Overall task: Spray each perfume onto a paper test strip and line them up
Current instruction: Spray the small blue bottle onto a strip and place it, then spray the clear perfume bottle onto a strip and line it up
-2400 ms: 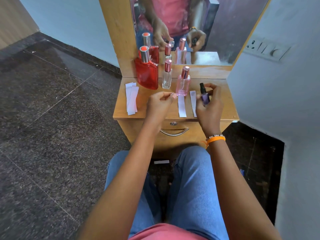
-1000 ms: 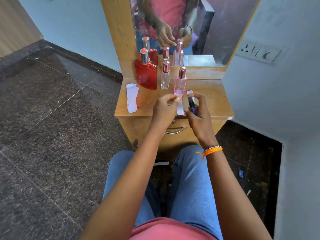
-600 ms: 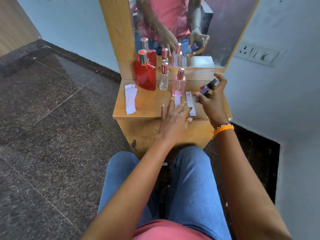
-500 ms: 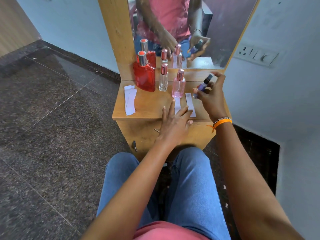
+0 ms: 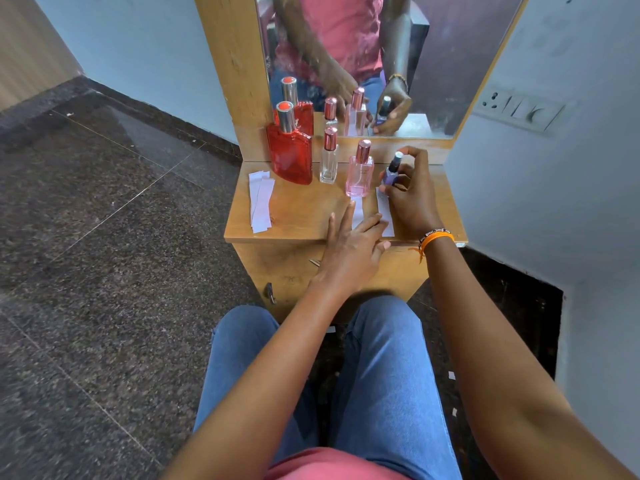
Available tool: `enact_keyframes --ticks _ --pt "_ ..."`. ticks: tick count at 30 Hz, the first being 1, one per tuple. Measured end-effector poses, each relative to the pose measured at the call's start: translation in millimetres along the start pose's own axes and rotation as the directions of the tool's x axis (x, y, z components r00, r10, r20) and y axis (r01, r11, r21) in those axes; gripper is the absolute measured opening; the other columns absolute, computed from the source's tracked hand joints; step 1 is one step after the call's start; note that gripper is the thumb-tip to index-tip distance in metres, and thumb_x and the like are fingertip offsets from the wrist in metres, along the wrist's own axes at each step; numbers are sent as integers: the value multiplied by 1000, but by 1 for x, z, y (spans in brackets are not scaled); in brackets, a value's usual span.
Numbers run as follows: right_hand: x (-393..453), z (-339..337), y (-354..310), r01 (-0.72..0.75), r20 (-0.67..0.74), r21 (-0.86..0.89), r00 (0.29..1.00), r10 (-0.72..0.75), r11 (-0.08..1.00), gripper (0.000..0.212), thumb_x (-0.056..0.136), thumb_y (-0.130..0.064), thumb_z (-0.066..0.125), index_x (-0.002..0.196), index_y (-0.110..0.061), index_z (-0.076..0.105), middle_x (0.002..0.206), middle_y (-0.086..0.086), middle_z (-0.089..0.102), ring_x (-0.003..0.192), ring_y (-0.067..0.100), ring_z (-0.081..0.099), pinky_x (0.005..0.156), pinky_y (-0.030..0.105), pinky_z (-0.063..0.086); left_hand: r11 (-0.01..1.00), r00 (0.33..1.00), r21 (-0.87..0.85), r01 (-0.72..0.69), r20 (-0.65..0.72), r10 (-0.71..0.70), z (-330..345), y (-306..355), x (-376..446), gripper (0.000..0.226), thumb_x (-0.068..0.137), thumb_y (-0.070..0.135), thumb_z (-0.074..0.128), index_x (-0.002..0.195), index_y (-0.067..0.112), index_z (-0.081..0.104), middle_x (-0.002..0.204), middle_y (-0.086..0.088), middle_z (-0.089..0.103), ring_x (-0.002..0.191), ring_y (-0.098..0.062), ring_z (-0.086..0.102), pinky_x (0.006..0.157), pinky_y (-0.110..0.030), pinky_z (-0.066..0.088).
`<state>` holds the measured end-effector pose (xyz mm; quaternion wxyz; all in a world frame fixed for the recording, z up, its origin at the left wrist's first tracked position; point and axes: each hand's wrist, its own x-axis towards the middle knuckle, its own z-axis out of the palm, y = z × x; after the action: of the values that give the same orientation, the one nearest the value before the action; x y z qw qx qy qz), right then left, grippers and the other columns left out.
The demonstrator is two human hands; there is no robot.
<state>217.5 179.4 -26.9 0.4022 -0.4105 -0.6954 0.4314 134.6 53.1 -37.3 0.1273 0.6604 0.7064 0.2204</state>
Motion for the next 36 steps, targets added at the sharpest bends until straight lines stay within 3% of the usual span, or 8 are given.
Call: enact_keyframes --ticks 7,14,17,19,23,28,32,36 --pt "-2 1 0 0 -7 -8 1000 0 1000 58 85 4 61 131 -18 34 111 9 62 99 20 64 89 30 54 1000 1000 -20 -8 -7 8 0 0 0 43 97 29 41 140 22 38 153 5 30 146 -26 -3 114 -49 -9" --pt "-21 -5 -4 17 -163 22 987 -13 1000 62 78 1 71 129 -11 37 109 3 56 100 15 61 89 21 51 993 998 -121 2 -58 -9 -1 -2 -4 45 96 26 44 140 20 38 149 1 37 146 -24 5 116 -45 -3" --pt "-36 0 -8 12 -282 -5 959 -13 1000 49 81 -1 68 122 -7 43 101 2 56 85 6 60 77 14 50 988 986 -152 11 -165 -37 -7 -4 -10 39 92 22 51 131 20 50 135 -1 52 134 -24 30 113 -44 20" --pt "-47 11 -12 15 -342 -37 939 -27 999 33 84 -3 64 113 -4 49 86 -5 55 72 -2 55 68 12 45 982 959 -184 50 -267 -99 -14 -7 -15 31 89 17 55 119 21 59 118 0 60 112 -23 44 98 -39 38" --pt "-68 45 -29 11 -168 -13 986 -13 1000 9 89 -4 58 91 -12 55 79 0 59 66 13 55 66 28 47 960 889 -227 165 -387 -244 -30 -26 -25 21 87 13 53 104 22 63 104 2 61 96 -21 49 82 -30 37" --pt "-66 96 -50 -108 97 34 990 105 994 10 89 -3 58 99 -5 57 93 9 62 86 24 62 81 36 52 921 804 -237 310 -451 -387 -53 -63 -33 28 87 8 51 112 16 60 116 -5 58 108 -26 51 93 -28 28" --pt "-52 130 -60 -202 121 -4 972 201 979 19 85 -4 59 104 -1 59 93 11 64 89 24 61 88 43 52 867 738 -194 459 -460 -493 -59 -85 -38 42 89 5 45 130 12 51 128 -12 51 111 -34 44 93 -34 28" --pt "-39 155 -63 -241 58 -42 968 243 970 18 81 -1 60 99 4 59 100 21 68 97 36 63 87 45 49 868 772 -148 475 -402 -491 -60 -97 -42 44 89 2 41 131 10 49 130 -14 51 110 -35 42 88 -32 27"
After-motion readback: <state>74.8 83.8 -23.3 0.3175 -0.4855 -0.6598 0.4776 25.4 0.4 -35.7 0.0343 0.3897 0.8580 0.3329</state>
